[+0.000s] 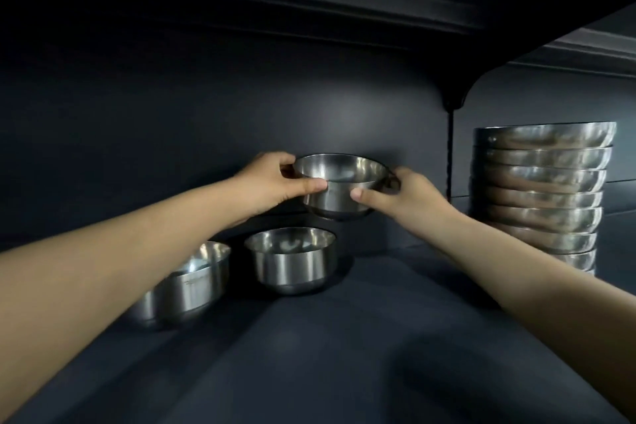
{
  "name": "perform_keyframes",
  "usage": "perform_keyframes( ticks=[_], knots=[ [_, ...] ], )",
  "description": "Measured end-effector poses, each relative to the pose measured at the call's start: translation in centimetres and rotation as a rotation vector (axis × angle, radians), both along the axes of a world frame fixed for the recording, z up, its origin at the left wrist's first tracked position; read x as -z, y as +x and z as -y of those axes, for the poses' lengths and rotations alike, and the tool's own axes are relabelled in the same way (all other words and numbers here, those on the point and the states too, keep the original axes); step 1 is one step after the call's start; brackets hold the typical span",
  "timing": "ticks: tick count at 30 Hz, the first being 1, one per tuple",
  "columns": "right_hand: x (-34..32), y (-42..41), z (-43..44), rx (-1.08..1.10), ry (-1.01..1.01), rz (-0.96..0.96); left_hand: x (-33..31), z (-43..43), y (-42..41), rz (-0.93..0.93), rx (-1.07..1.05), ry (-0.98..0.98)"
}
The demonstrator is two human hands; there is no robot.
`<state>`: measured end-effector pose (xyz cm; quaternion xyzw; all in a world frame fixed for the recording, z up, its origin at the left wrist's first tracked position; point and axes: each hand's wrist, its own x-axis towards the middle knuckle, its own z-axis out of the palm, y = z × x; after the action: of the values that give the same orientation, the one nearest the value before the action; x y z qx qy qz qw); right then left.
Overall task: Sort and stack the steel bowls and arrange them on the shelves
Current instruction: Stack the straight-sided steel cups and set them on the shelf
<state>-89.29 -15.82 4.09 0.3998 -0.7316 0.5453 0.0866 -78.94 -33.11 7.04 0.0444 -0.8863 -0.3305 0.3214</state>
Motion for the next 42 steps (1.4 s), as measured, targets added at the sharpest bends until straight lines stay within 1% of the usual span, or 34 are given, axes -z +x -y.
perform_keyframes(
  ticks=[2,6,8,11,14,17,24,30,34,38,40,42],
  knots=[
    [0.0,0.4,0.8,-0.082,0.001,0.005,0.3,0.7,1.8,-0.012,-0.070,0.009],
    [0.1,1.4,2.5,-0.208,-0.005,0.061,1.0,1.4,4.7,0.021,-0.243,-0.020],
    [0.3,1.7,3.1,-0.253,-0.005,0.107,1.4,1.5,5.5,0.047,-0.306,-0.025],
    [0.9,1.6,3.6,-0.275,0.045,0.122,2.4,1.9,5.7,0.110,-0.382,-0.047],
    [1.7,0.7,4.1,-0.280,0.088,0.132,3.4,2.1,5.5,0.193,-0.375,-0.071],
    [2.3,0.2,4.2,-0.295,0.103,0.153,4.1,2.4,5.0,0.278,-0.367,-0.137],
    [2.7,-0.2,4.7,-0.313,0.093,0.149,4.3,2.7,4.6,0.279,-0.399,-0.208],
    [3.4,-0.4,4.6,-0.273,0.133,0.115,4.6,2.3,4.9,0.203,-0.394,-0.196],
    [3.5,-0.5,4.7,-0.254,0.156,0.080,4.4,2.7,4.7,0.248,-0.399,-0.228],
    [3.6,-0.4,4.8,-0.259,0.178,0.116,4.4,2.5,4.6,0.298,-0.413,-0.232],
    [3.2,-0.2,4.5,-0.256,0.218,0.136,4.2,2.4,4.7,0.337,-0.409,-0.240],
    [2.5,0.0,4.2,-0.253,0.303,0.155,3.9,2.3,4.9,0.383,-0.397,-0.262]
  ],
)
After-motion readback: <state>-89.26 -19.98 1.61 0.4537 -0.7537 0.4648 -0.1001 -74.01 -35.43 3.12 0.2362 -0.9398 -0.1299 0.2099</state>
